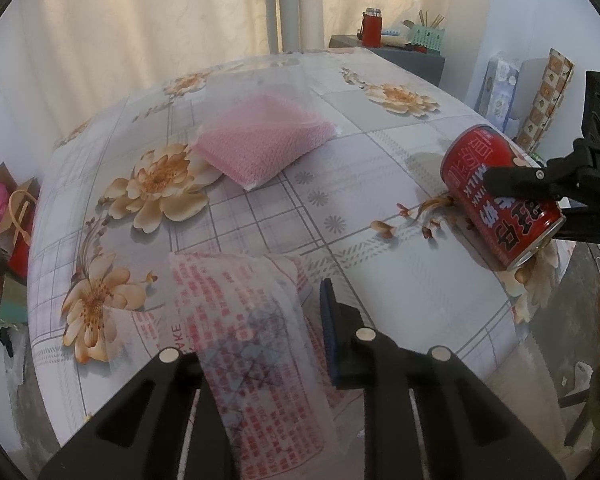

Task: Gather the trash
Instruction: 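Lift the snack bag with the left tool while the right tool holds the can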

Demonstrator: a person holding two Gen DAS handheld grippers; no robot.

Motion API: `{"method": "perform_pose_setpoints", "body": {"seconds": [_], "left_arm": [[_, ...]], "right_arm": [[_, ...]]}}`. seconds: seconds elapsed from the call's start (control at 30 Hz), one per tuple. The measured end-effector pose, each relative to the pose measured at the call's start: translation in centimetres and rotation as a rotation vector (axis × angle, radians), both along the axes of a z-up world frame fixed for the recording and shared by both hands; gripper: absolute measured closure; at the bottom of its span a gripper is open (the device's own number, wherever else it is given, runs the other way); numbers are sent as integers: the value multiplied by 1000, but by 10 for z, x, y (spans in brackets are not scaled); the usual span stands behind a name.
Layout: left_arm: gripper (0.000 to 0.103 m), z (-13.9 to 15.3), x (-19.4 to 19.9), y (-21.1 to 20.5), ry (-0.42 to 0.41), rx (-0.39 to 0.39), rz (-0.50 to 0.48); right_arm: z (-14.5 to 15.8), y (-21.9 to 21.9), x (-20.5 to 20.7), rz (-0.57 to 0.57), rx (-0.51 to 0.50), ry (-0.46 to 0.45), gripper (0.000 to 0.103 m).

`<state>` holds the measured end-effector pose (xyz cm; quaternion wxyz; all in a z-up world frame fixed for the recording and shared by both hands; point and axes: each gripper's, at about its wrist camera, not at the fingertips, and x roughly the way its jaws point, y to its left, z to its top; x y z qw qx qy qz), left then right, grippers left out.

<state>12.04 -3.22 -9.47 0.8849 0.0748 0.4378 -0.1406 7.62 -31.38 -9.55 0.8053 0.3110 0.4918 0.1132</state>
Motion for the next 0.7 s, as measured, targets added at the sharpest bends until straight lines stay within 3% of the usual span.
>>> {"method": "perform_pose_setpoints", "body": {"seconds": [0.7], "left_arm": [[92,28,-16,-4,-54,-54,-24]], "right_arm": [[21,-8,-19,-10,24,-42,41]]}}
